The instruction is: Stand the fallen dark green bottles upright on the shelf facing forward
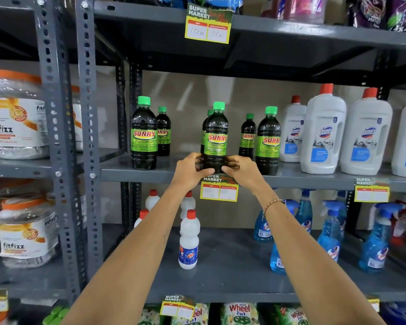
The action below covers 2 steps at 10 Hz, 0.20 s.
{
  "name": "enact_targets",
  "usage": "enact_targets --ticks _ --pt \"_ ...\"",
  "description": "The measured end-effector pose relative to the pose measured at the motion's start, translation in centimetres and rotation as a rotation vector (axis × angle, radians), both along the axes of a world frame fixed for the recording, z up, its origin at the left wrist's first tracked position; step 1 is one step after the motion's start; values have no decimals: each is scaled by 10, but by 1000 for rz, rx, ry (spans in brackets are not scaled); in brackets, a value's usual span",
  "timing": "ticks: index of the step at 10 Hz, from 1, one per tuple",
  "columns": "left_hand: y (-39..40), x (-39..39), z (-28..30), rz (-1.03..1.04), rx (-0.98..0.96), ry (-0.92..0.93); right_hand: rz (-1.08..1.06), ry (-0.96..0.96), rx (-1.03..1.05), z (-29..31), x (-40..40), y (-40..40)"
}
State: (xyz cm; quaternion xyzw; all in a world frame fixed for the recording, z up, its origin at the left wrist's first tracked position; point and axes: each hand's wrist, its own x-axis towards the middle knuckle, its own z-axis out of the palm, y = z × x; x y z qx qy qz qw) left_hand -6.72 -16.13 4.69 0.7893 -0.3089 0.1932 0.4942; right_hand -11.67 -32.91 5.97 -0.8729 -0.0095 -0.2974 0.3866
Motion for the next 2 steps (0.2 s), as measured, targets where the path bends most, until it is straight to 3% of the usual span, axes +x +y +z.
enact_targets --ticks 1,2 --pt "6 -3 -6 7 -37 -13 -74 -51 -89 -9 -5 5" --pt "12 -7 -14 55 -99 -47 -259 -220 -27 -28 -11 10"
